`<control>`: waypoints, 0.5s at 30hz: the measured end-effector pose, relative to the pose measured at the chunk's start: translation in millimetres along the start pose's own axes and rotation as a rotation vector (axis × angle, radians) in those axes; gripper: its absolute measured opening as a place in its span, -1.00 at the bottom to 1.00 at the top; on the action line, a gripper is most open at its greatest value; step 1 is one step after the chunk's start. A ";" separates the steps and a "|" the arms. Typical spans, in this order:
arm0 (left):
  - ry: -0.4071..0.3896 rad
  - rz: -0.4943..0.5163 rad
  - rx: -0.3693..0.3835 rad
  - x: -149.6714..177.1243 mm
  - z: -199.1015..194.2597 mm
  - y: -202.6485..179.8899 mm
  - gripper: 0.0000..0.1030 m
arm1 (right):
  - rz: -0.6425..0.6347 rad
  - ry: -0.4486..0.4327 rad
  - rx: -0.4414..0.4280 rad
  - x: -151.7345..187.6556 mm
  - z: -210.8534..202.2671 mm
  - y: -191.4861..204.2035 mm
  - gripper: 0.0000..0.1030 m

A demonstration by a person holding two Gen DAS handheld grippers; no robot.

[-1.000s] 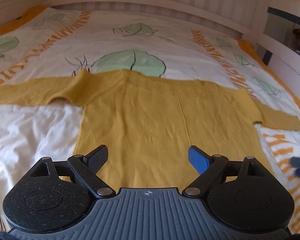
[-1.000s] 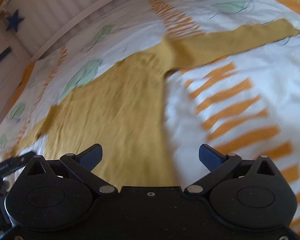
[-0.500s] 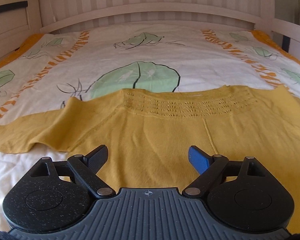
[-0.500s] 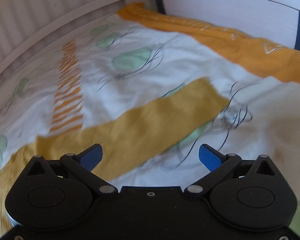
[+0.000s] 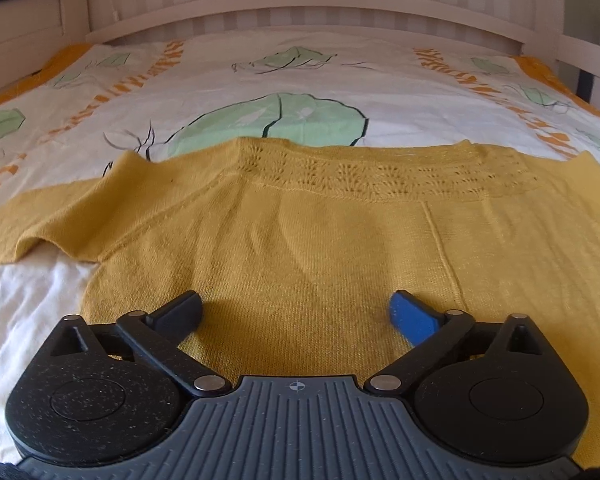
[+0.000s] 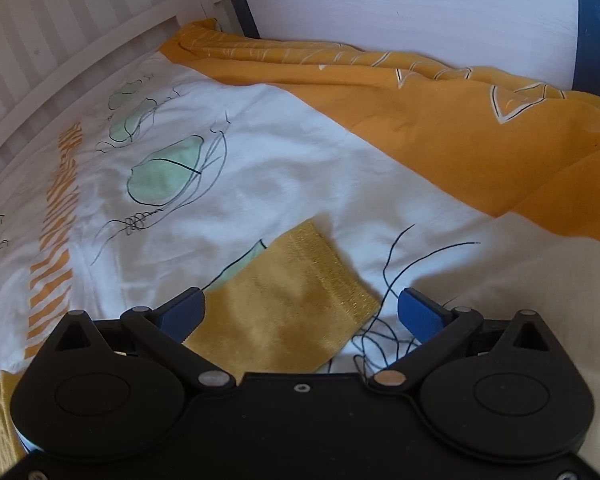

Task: Fold small clothes
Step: 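Grasp the sleeve cuff with the right gripper and lift it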

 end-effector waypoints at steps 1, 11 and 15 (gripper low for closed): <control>-0.001 -0.001 0.000 0.2 -0.1 -0.1 1.00 | -0.001 0.002 -0.001 0.0 3.2 -1.6 0.98; -0.007 0.013 -0.019 2.4 2.0 -2.9 1.00 | -0.165 -0.002 0.057 13.9 19.7 7.2 0.64; -0.006 0.007 -0.015 2.3 2.5 -2.0 1.00 | -0.117 0.018 -0.021 15.6 9.8 11.1 -0.65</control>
Point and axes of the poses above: each gripper's, at about its wrist camera, not at the fingertips, and z roughly the way its jaws point, y to its left, x to its underside, the point moved 6 cm from there along z, roughly the way its jaws point, and after that the axes turned 9 degrees about -y, right-handed, at the moved point
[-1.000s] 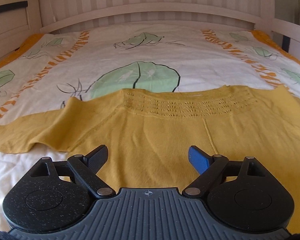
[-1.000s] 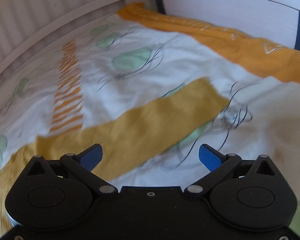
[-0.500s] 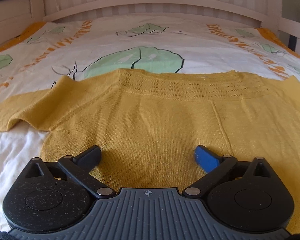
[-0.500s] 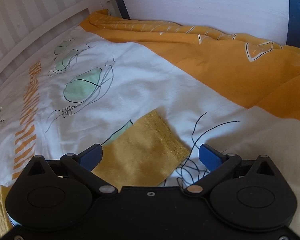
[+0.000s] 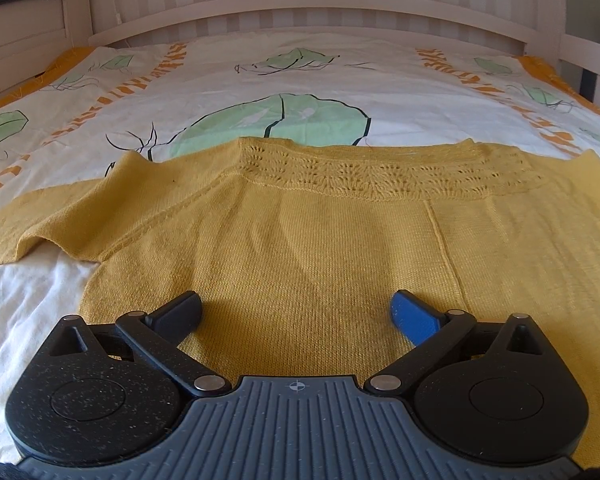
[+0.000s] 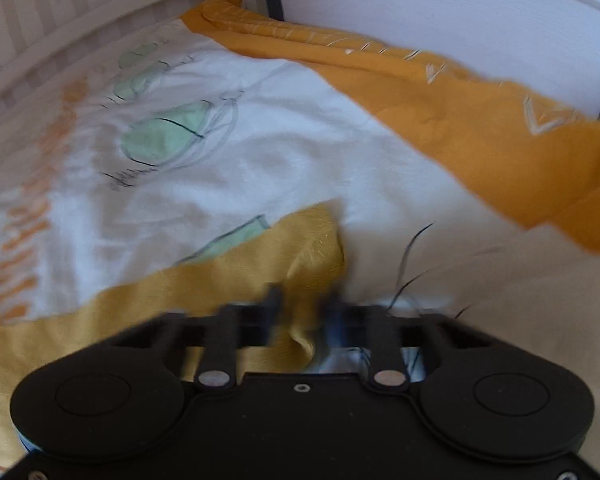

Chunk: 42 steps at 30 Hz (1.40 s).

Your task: Fold small clothes

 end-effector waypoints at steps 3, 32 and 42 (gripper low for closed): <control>0.004 -0.004 0.003 -0.3 -0.1 0.4 1.00 | 0.003 -0.030 -0.012 -6.1 -19.8 8.8 -0.65; -0.029 -0.039 0.002 -34.0 -57.2 173.3 0.95 | -0.220 -0.042 -0.701 51.8 -180.1 429.9 -0.67; 0.000 -0.158 0.019 -22.7 -49.2 204.0 0.95 | -0.383 0.064 -0.796 181.6 -176.7 547.8 -0.67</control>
Point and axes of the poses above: each gripper's, at about its wrist camera, not at the fingertips, and z roughly the way its jaws point, y to its left, x to its underside, the point moved 6 cm from there along z, roughly the way its jaws point, and after that the axes turned 9 degrees about -y, right-handed, at the moved point
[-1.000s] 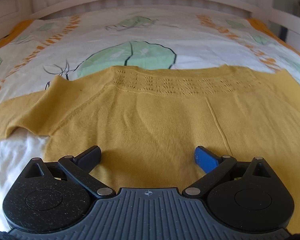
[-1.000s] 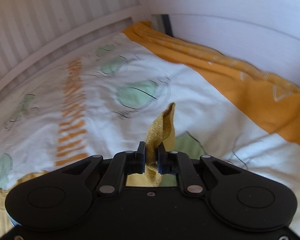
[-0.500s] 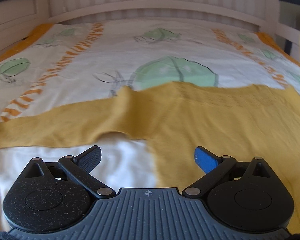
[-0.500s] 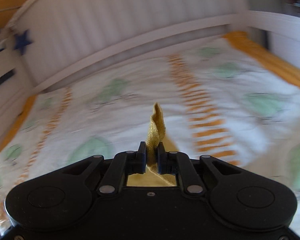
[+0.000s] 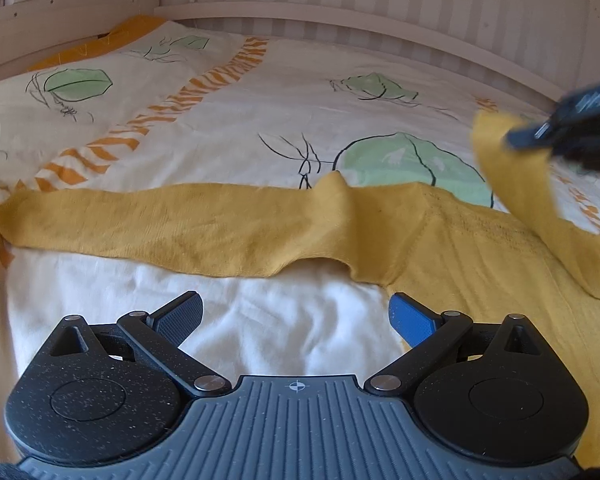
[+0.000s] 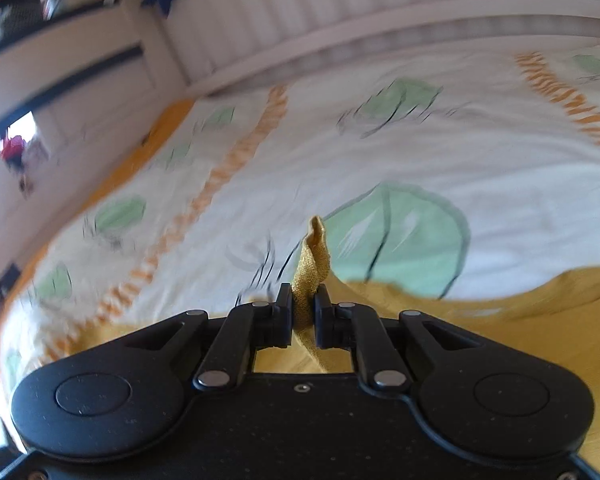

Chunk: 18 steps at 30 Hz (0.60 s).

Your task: Fold small clothes

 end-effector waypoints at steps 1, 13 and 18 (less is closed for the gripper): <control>0.000 -0.004 0.003 -0.4 0.1 0.6 0.95 | -0.008 0.018 0.002 9.6 7.1 5.4 -0.65; 0.007 -0.010 0.031 5.4 1.2 1.7 0.95 | -0.027 0.018 -0.028 45.4 5.8 0.2 0.33; 0.023 0.023 0.037 12.2 3.8 -6.7 0.95 | -0.038 0.016 0.106 46.1 -12.1 -46.0 0.33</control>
Point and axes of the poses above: each gripper's, at about its wrist camera, not at the fingertips, and z roughly the way its jaws point, y to its left, x to its underside, the point moved 6 cm from there along z, roughly the way its jaws point, and after that the axes turned 9 degrees about -y, right-handed, at the moved point
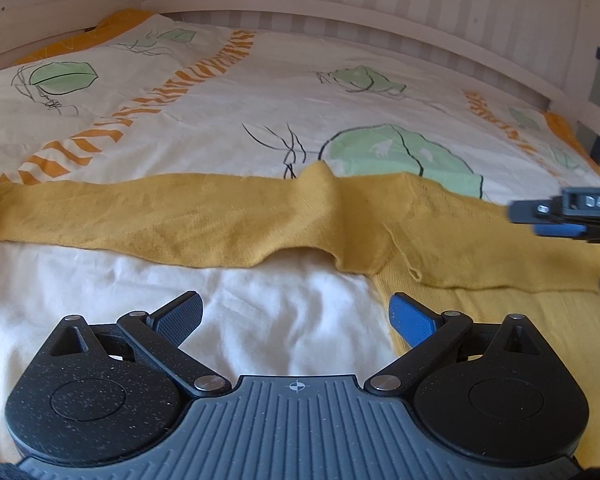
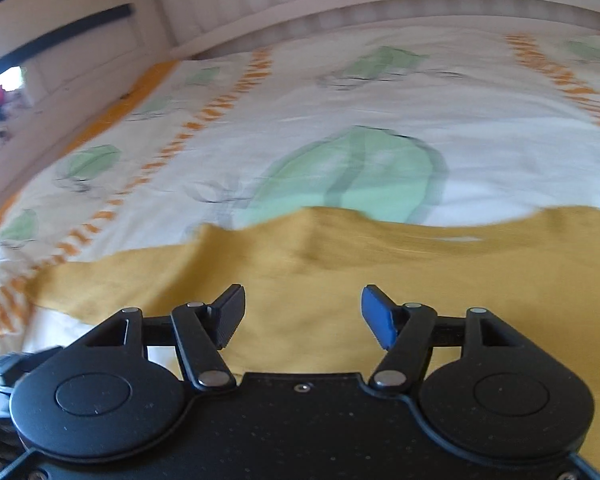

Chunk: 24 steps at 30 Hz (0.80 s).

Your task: Fold small clothes

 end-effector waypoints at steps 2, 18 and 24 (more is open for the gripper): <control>0.013 0.016 -0.002 3.4 2.6 -1.7 0.96 | -0.002 0.000 0.074 5.1 -6.5 -26.7 0.34; 0.090 0.104 -0.059 29.8 21.7 -6.3 0.99 | -0.040 -0.050 0.301 9.6 -60.6 -145.4 0.42; 0.058 0.124 -0.076 32.2 21.6 -10.6 1.00 | 0.065 -0.037 0.454 -6.1 -47.0 -204.6 0.14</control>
Point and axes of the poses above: each gripper's, at about its wrist camera, not at the fingertips, and z roughly the way its jaws point, y to its left, x to its underside, the point moved 6 cm from there along z, roughly the way its jaws point, and after that the axes turned 9 degrees about -y, right-handed, at the moved point
